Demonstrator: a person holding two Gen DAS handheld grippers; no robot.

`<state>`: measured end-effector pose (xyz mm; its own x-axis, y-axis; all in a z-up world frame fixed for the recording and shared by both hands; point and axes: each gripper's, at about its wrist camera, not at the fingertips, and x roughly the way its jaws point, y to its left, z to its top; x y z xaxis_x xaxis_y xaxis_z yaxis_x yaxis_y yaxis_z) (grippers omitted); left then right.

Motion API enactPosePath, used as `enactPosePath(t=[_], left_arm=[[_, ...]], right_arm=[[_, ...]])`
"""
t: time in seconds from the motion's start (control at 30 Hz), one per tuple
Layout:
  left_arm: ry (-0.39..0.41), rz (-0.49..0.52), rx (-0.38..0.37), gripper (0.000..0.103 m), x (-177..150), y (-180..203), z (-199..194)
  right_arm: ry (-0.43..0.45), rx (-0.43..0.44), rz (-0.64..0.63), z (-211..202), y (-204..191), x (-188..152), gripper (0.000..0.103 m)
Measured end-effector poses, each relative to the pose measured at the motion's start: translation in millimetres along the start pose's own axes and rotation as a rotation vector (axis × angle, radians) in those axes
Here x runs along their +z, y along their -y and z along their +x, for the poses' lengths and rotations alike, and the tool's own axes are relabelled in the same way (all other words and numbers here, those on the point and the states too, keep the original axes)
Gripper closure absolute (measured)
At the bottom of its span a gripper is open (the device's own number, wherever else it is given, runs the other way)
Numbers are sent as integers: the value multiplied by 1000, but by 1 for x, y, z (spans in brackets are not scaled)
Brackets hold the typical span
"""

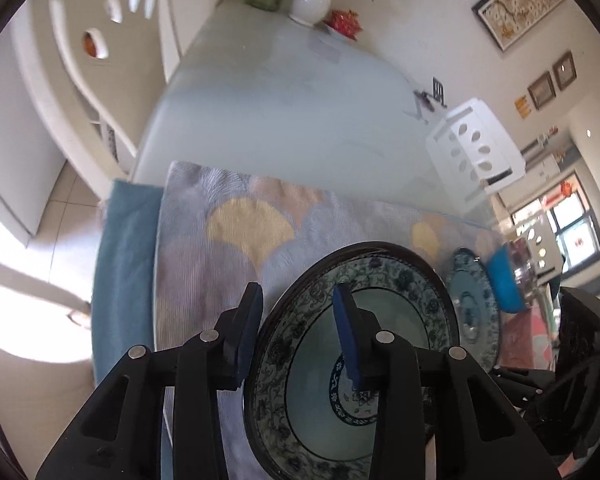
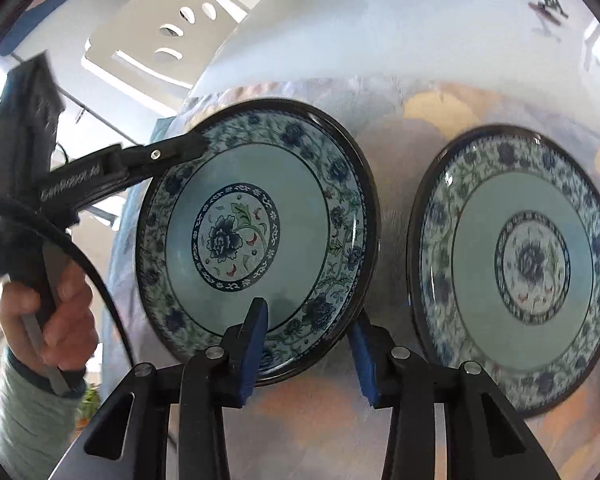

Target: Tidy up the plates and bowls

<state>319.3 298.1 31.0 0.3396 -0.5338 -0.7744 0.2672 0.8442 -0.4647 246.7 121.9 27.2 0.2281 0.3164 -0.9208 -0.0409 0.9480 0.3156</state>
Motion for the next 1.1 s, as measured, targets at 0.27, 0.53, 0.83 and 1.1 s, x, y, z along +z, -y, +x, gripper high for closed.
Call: enactPosePath(t=[0.27, 0.53, 0.83, 1.1], left_arm=[[95, -50, 3, 71, -29, 28, -66], [145, -54, 31, 71, -68, 74, -118], [140, -27, 95, 71, -129, 123, -147], [126, -28, 147, 69, -180, 139, -156]], right_arm=[[16, 46, -5, -46, -6, -21, 64], [-11, 140, 63, -94, 8, -64, 64], [-81, 175, 99, -128, 19, -127, 64], [-135, 158, 71, -134, 27, -175, 62]])
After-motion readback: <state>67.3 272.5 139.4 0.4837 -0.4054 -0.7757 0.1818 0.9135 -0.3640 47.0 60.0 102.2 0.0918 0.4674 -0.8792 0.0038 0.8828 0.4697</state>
